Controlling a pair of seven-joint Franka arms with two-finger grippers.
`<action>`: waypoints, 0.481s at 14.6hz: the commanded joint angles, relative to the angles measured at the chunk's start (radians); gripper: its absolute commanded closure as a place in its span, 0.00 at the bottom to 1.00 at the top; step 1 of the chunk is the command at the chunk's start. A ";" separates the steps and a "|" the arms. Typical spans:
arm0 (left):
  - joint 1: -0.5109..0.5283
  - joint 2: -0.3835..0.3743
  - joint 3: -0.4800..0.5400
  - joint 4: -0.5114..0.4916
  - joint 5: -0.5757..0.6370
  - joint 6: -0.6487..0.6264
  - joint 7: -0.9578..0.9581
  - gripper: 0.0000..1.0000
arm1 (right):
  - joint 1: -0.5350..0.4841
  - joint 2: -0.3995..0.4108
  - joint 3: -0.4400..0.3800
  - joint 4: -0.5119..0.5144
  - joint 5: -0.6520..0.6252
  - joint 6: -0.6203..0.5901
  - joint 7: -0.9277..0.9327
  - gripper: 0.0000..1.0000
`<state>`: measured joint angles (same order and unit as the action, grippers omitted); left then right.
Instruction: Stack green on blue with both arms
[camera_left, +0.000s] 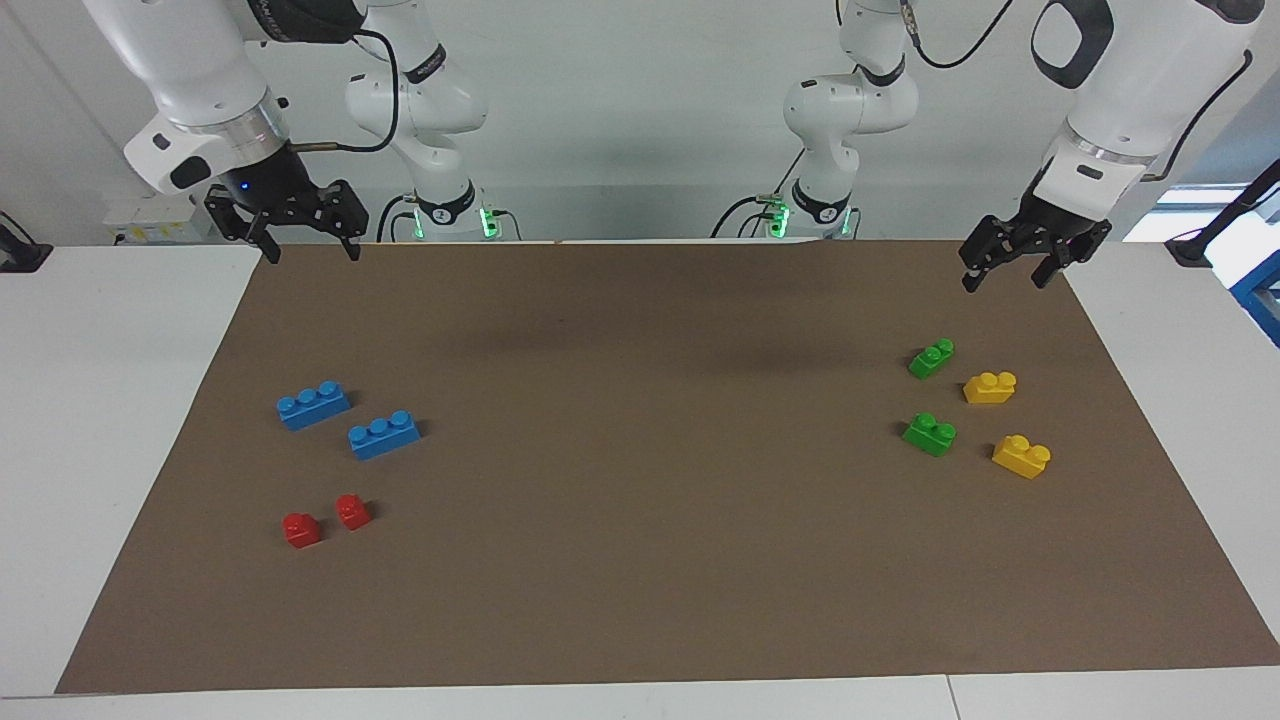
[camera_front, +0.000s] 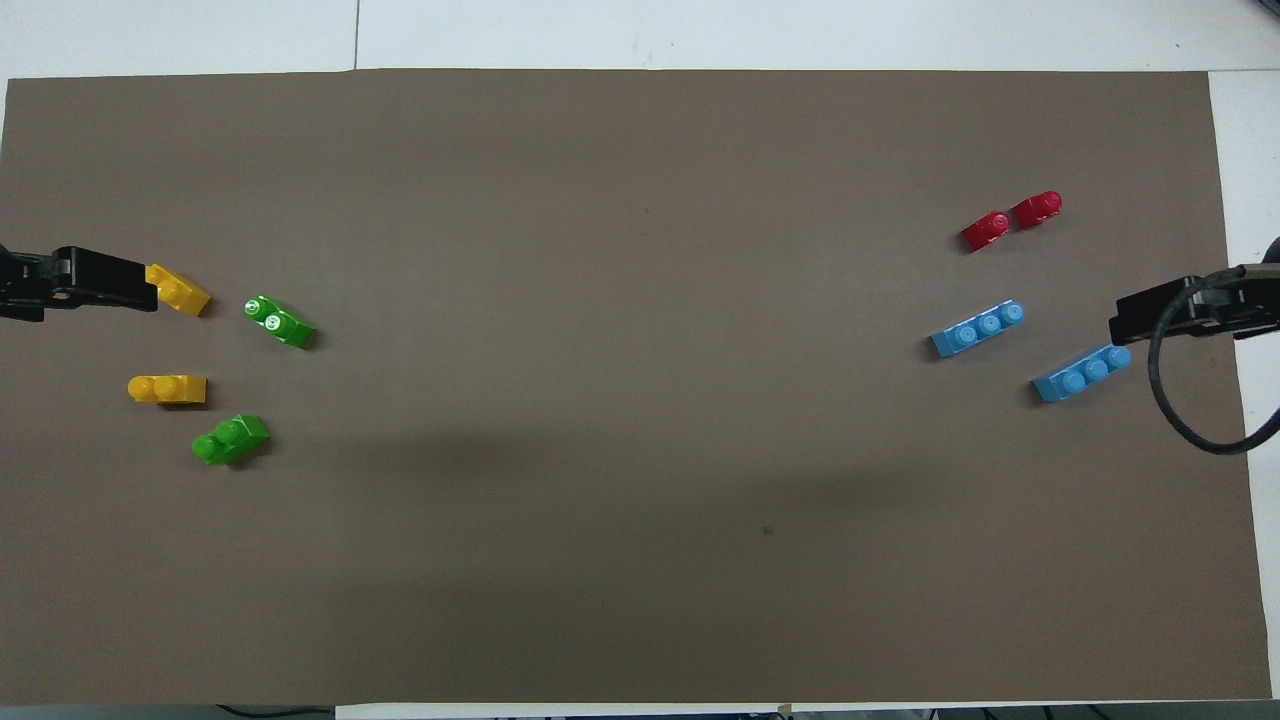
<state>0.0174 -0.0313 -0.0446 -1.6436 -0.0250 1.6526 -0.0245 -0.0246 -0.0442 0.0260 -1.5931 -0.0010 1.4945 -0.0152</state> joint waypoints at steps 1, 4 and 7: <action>-0.010 0.005 0.009 0.013 -0.001 0.006 0.006 0.00 | -0.009 0.001 0.002 0.012 -0.019 -0.014 -0.025 0.00; -0.008 0.005 0.008 0.013 -0.003 0.012 0.012 0.00 | -0.014 0.001 0.000 0.010 -0.019 -0.013 -0.026 0.00; -0.008 0.005 0.009 0.011 -0.003 0.013 0.014 0.00 | -0.023 -0.011 -0.003 -0.025 0.001 -0.002 0.061 0.00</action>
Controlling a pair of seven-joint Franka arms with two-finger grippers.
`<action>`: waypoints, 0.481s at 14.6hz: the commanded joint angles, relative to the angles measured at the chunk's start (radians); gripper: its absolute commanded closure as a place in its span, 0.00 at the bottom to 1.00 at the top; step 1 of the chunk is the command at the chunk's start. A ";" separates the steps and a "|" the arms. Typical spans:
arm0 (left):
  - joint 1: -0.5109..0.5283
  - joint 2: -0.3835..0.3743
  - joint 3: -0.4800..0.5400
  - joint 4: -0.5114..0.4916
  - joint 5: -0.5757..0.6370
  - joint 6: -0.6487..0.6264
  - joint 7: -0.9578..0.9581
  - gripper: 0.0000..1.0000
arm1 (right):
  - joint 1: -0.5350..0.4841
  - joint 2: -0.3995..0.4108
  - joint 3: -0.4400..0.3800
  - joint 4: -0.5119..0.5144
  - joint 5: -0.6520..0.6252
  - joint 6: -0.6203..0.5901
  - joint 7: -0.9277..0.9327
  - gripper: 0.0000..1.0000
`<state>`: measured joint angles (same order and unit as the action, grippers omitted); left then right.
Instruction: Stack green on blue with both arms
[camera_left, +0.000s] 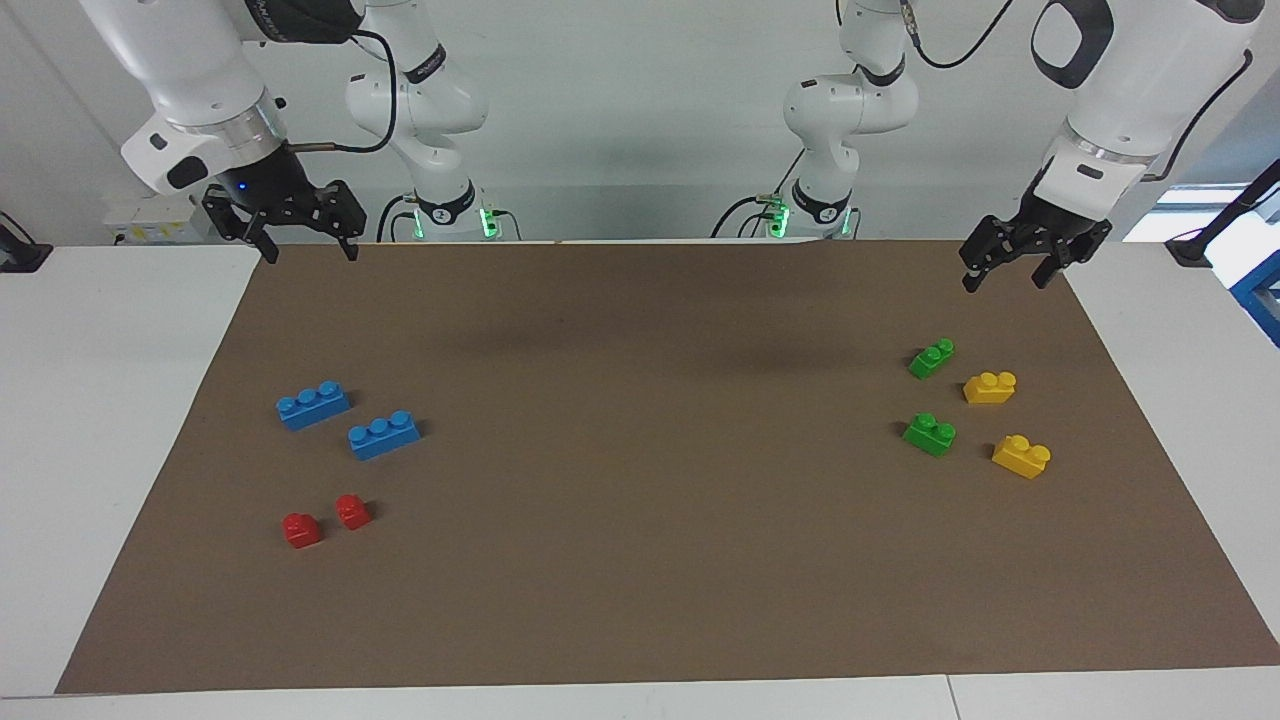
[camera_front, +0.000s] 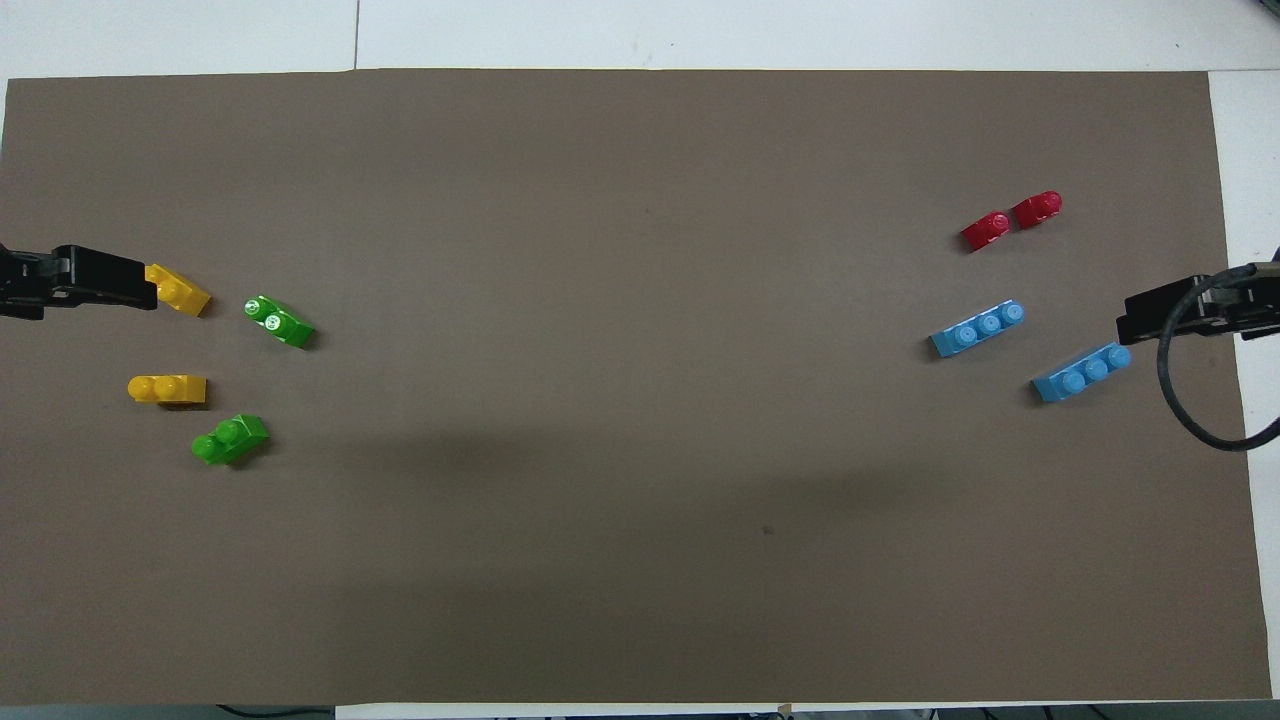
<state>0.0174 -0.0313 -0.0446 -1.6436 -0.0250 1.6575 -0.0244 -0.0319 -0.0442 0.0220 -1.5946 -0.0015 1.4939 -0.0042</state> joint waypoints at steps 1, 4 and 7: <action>-0.011 0.005 0.009 0.010 -0.001 0.007 0.003 0.00 | -0.028 -0.014 -0.001 -0.033 0.017 0.005 0.155 0.01; -0.007 -0.009 0.009 -0.021 -0.003 0.008 0.000 0.00 | -0.107 -0.003 -0.004 -0.045 0.153 -0.006 0.299 0.04; 0.001 -0.038 0.009 -0.082 -0.003 0.021 -0.020 0.00 | -0.196 0.053 -0.005 -0.061 0.291 -0.021 0.471 0.04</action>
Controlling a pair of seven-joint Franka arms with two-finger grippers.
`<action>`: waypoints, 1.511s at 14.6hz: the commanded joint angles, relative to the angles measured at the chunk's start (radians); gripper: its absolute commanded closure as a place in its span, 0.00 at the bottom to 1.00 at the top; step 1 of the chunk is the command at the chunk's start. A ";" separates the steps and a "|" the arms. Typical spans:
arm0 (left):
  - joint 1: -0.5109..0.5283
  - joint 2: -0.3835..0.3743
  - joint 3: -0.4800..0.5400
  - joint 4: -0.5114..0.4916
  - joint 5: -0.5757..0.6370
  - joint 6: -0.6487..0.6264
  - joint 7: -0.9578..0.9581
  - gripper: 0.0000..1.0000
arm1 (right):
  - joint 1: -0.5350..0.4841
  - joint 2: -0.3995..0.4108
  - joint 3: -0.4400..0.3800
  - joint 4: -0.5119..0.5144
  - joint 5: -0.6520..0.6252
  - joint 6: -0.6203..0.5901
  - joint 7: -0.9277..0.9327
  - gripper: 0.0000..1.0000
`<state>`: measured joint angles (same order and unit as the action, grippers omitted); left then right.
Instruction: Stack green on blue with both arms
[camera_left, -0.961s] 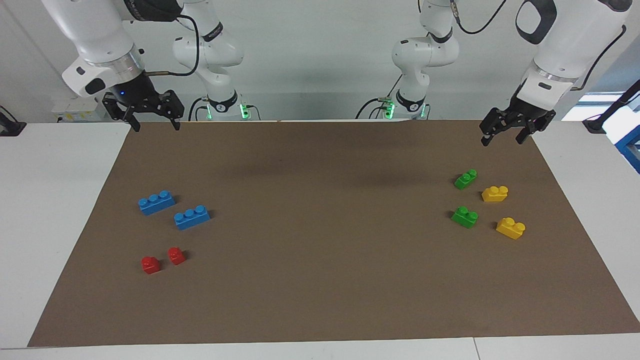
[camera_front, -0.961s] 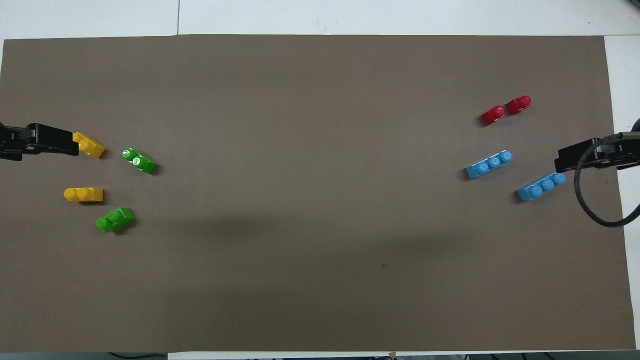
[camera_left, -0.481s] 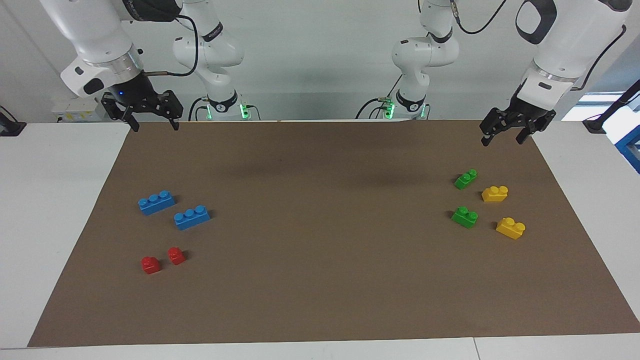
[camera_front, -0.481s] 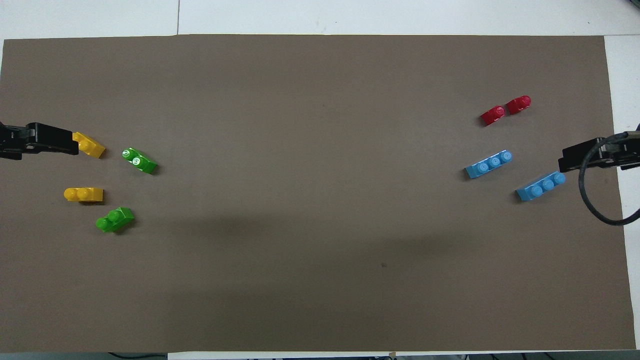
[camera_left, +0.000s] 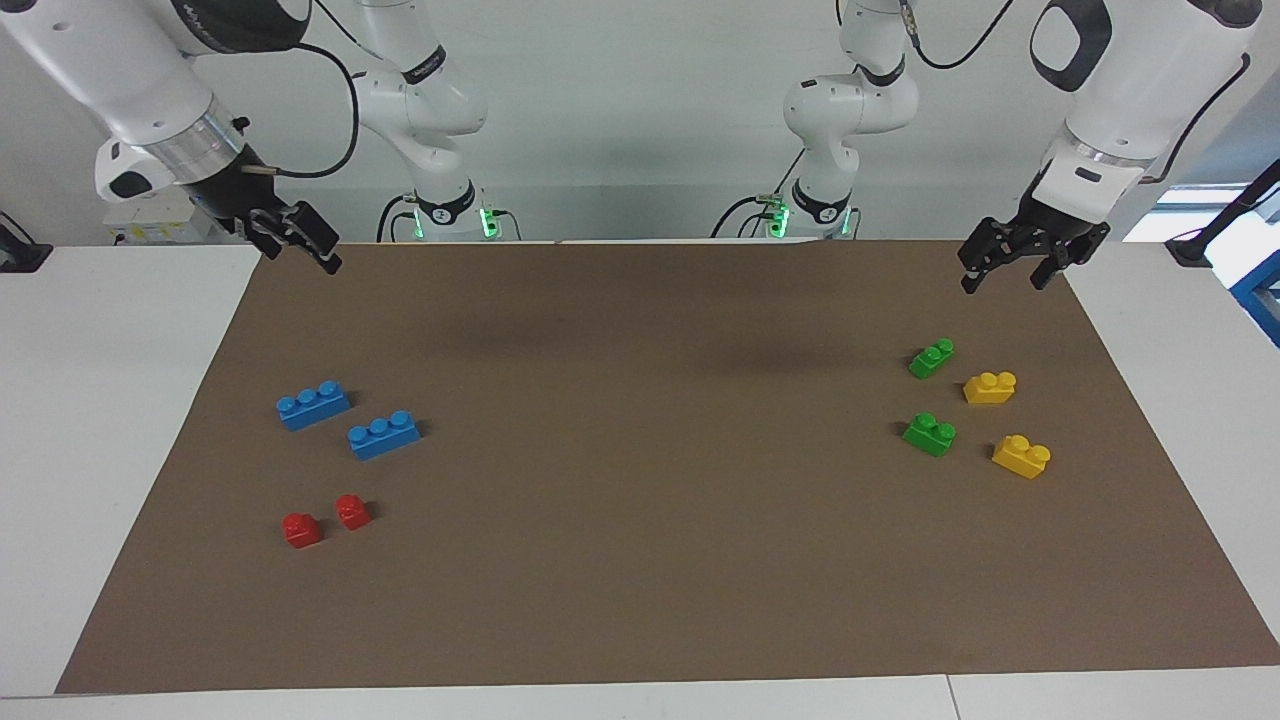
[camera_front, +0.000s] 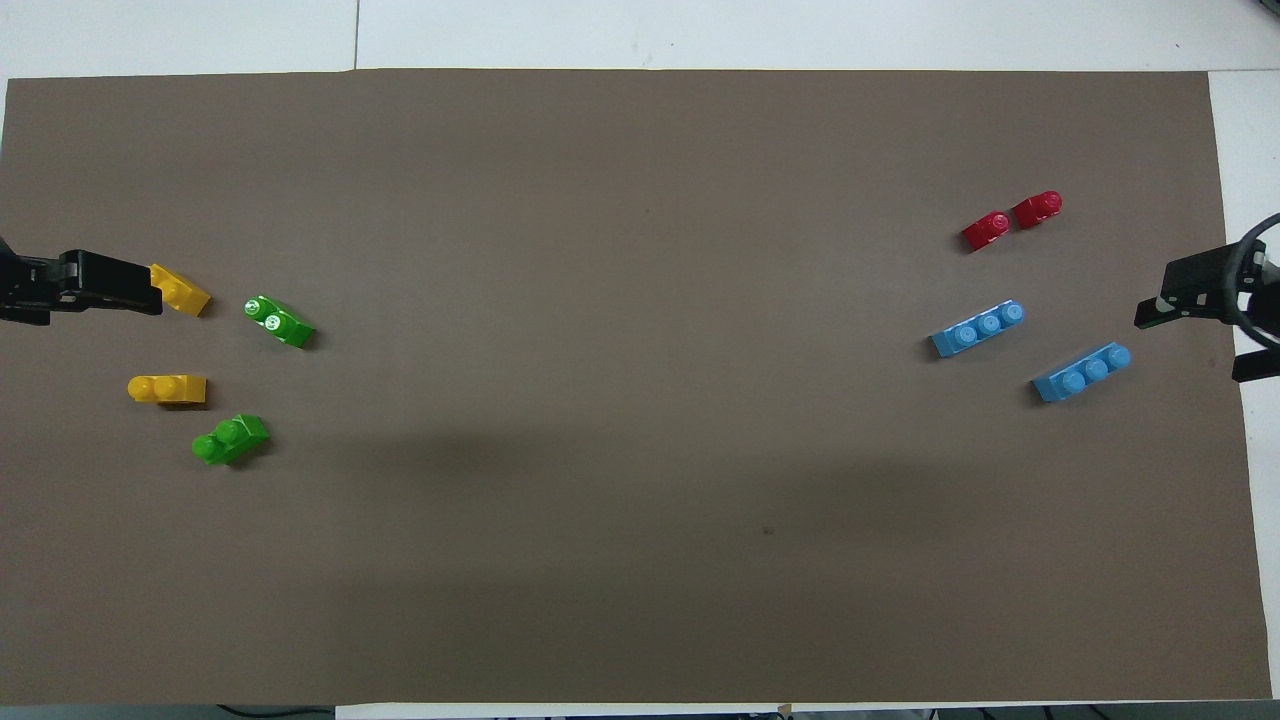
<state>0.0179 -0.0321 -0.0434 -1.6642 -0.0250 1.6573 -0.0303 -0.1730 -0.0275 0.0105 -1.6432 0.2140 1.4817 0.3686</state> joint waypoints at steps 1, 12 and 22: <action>-0.001 -0.046 0.008 -0.081 -0.003 0.021 -0.025 0.00 | -0.069 0.069 0.006 -0.007 0.103 -0.009 0.169 0.05; -0.032 0.001 0.005 -0.302 -0.006 0.344 -0.906 0.00 | -0.114 0.336 0.003 -0.020 0.251 0.152 0.467 0.05; -0.015 0.247 0.011 -0.278 0.025 0.476 -1.016 0.00 | -0.109 0.481 0.008 -0.017 0.294 0.305 0.495 0.06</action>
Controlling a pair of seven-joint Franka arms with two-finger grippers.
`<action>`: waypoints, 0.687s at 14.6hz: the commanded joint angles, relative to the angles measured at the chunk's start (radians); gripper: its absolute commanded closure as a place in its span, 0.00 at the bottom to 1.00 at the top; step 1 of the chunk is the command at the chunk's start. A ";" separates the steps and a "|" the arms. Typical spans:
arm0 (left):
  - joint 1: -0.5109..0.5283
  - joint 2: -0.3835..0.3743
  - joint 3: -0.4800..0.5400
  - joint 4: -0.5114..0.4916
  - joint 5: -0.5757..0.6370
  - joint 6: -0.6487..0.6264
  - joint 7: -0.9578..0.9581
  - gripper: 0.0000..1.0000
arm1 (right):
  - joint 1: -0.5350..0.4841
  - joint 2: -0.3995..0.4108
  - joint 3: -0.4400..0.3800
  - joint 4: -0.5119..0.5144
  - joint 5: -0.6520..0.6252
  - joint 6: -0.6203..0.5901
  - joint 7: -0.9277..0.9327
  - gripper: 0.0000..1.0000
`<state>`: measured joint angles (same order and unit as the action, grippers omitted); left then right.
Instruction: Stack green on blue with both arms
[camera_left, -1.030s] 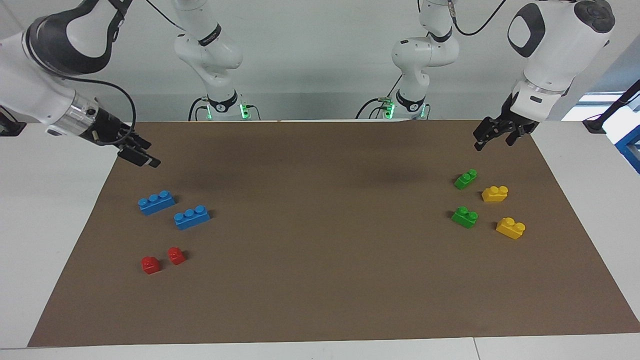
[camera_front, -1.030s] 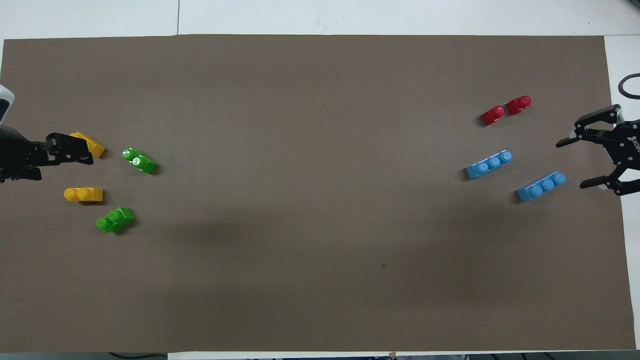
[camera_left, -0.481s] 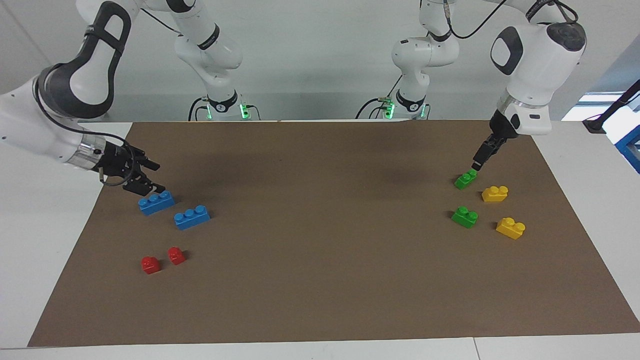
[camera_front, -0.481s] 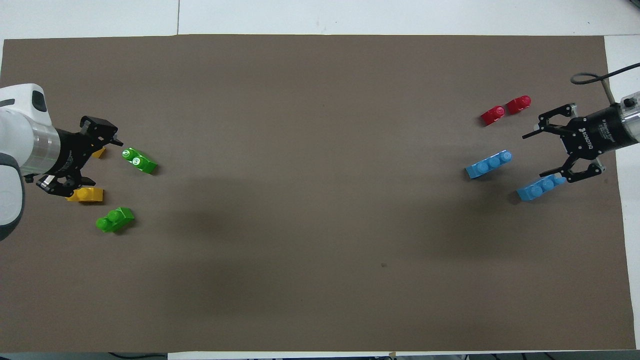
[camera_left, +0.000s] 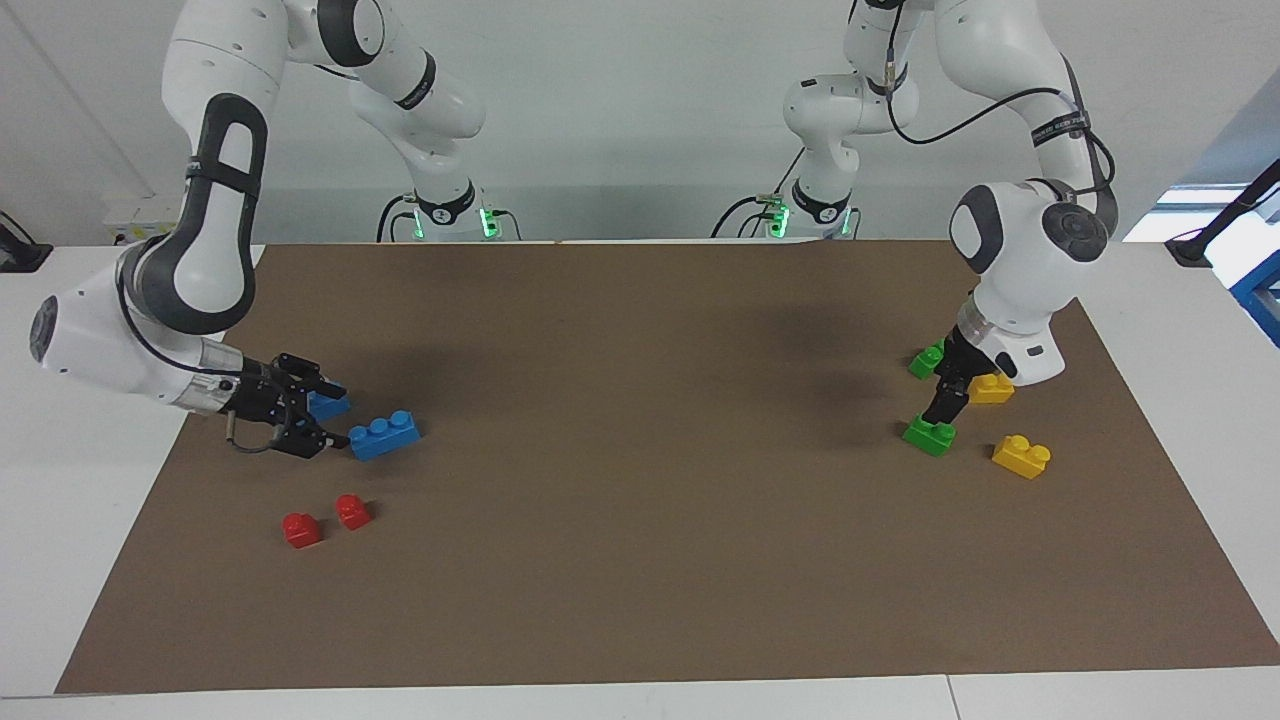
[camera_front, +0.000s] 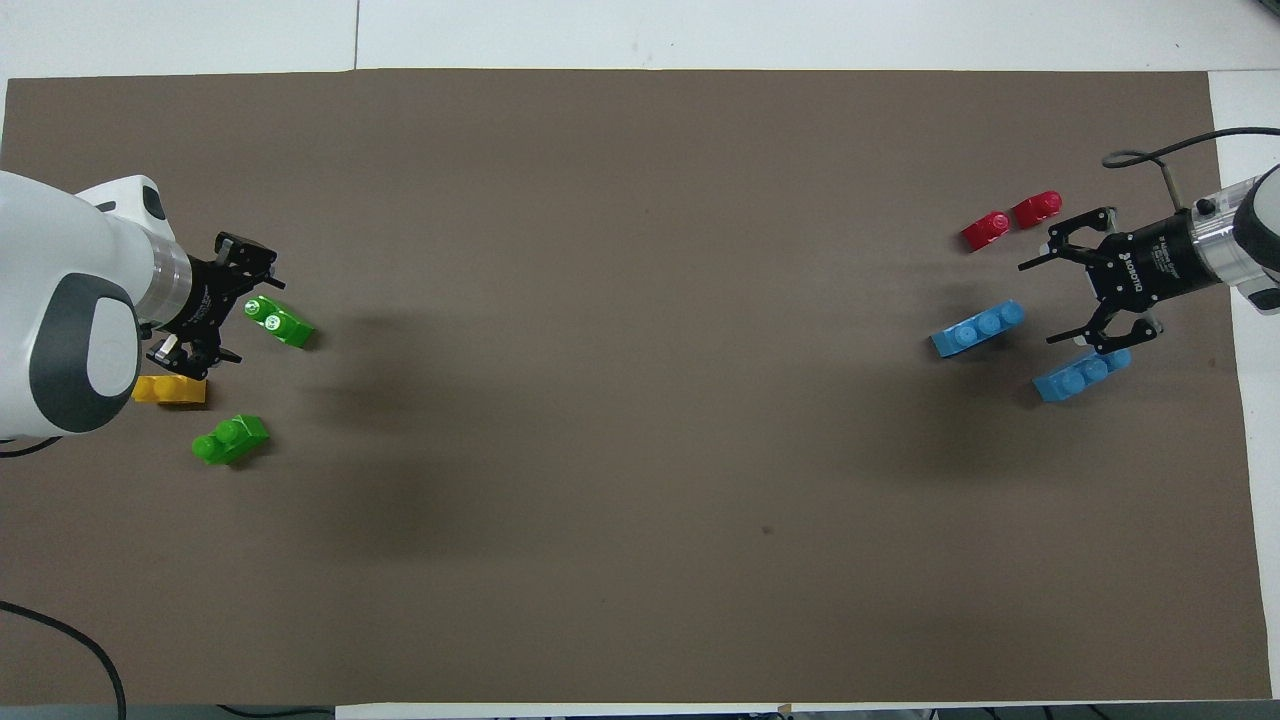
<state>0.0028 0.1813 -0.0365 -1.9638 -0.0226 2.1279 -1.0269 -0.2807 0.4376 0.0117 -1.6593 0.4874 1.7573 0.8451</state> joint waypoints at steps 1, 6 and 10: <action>0.003 0.046 0.003 0.022 0.026 0.021 -0.019 0.00 | 0.000 0.026 0.007 -0.003 0.022 0.040 0.017 0.06; 0.019 0.102 0.003 0.058 0.027 0.053 -0.015 0.00 | 0.000 0.029 0.010 -0.057 0.022 0.091 -0.001 0.05; 0.031 0.132 0.003 0.051 0.027 0.087 -0.005 0.00 | -0.006 0.006 0.010 -0.124 0.057 0.100 -0.063 0.05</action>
<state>0.0282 0.2832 -0.0315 -1.9300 -0.0150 2.1964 -1.0268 -0.2804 0.4797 0.0180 -1.7154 0.5107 1.8265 0.8283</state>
